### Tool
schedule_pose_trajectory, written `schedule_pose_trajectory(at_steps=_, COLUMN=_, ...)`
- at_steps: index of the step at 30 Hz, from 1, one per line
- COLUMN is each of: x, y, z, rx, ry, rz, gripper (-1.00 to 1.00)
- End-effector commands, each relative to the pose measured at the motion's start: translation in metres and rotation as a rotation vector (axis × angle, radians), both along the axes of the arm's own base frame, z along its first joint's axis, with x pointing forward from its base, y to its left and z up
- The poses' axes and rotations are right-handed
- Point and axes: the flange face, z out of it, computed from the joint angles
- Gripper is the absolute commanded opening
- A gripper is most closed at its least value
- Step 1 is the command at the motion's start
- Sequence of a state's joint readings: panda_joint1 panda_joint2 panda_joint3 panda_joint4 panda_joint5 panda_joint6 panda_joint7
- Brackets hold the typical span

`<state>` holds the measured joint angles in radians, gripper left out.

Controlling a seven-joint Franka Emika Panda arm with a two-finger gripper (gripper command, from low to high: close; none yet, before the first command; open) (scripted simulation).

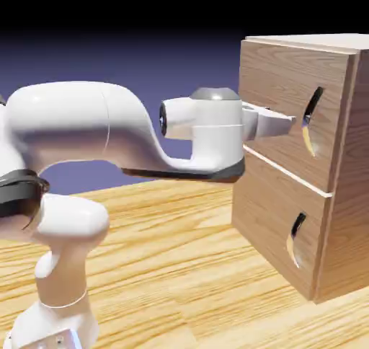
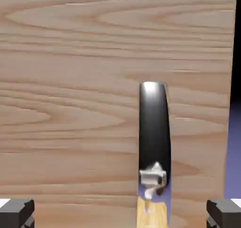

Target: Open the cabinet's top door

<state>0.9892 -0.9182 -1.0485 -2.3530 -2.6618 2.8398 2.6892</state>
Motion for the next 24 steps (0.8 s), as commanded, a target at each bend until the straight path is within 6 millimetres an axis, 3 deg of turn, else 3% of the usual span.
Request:
schedule_pose_trajectory(at_steps=1, x=0.003, y=-0.004, z=-0.004, rx=0.004, ry=-0.011, rz=0.002, gripper=0.0)
schedule_pose_trajectory(at_steps=6, x=0.016, y=-0.016, z=-0.019, rx=0.018, ry=-0.047, rz=0.014, gripper=0.0)
schedule_pose_trajectory(at_steps=11, x=0.064, y=-0.014, z=-0.019, rx=0.018, ry=-0.047, rz=0.014, gripper=0.0)
schedule_pose_trajectory(at_steps=12, x=0.065, y=-0.014, z=-0.019, rx=0.018, ry=-0.047, rz=0.014, gripper=0.0)
schedule_pose_trajectory(at_steps=13, x=0.065, y=-0.014, z=-0.019, rx=0.018, ry=-0.047, rz=0.014, gripper=-1.0)
schedule_pose_trajectory(at_steps=14, x=0.065, y=-0.014, z=-0.019, rx=0.018, ry=-0.047, rz=0.014, gripper=-1.0)
schedule_pose_trajectory(at_steps=24, x=0.002, y=0.014, z=-0.019, rx=0.013, ry=-0.048, rz=-0.16, gripper=-1.0)
